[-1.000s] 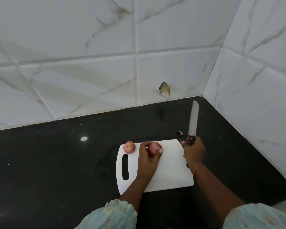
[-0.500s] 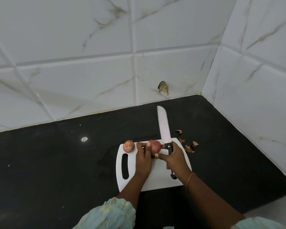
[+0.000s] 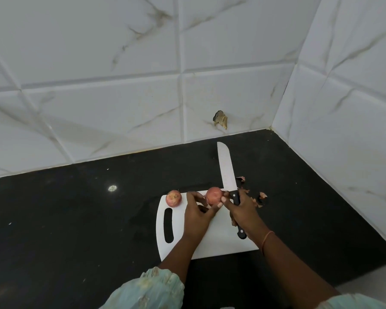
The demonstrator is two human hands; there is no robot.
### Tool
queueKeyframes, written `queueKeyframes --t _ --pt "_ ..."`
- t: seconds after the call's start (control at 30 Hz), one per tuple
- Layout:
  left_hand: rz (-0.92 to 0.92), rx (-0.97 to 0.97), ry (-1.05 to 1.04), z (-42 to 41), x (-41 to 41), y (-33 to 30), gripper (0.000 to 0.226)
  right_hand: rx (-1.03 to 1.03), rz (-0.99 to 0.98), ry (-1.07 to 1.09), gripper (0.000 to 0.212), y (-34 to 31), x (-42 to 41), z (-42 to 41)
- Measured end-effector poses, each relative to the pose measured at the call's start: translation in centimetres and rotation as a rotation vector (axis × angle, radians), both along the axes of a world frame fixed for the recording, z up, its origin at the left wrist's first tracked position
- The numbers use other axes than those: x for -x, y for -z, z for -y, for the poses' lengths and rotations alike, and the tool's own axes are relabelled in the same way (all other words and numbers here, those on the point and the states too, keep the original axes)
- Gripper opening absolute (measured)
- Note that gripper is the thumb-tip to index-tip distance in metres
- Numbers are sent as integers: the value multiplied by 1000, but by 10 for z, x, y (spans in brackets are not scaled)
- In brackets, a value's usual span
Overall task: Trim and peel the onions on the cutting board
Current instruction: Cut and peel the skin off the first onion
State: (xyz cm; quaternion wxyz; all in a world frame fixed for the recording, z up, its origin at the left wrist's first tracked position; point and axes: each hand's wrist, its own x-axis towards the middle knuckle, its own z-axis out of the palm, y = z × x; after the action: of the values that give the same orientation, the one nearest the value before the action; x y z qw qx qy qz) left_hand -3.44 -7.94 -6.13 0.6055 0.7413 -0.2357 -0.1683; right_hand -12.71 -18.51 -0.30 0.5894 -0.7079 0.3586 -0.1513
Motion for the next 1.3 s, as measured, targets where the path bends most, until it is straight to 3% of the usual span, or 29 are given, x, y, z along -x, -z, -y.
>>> queueKeyframes --t 0.1,0.2,0.47,0.63,0.77,1.0,1.17,1.3 --pt "61 66 20 -1 -1 0 60 4 12 -8 14 1 -3 -3" --pt "109 32 72 -2 0 2 44 14 2 -14 11 2 -3 -2" --pt "-41 20 60 -1 1 2 22 74 114 24 41 6 7 -12" --pt "-57 38 56 0 2 0 28 135 194 101 34 5 0 -22" --pt "-32 46 77 -2 2 -1 39 176 129 90 33 4 -6 -22" --pt "56 -67 192 -5 -7 4 65 82 123 189 33 11 -4 -11" --pt "79 -64 181 -4 -6 4 65 140 114 202 26 14 -7 -8" --pt "98 -72 157 -4 -6 6 61 212 53 170 37 13 -10 -12"
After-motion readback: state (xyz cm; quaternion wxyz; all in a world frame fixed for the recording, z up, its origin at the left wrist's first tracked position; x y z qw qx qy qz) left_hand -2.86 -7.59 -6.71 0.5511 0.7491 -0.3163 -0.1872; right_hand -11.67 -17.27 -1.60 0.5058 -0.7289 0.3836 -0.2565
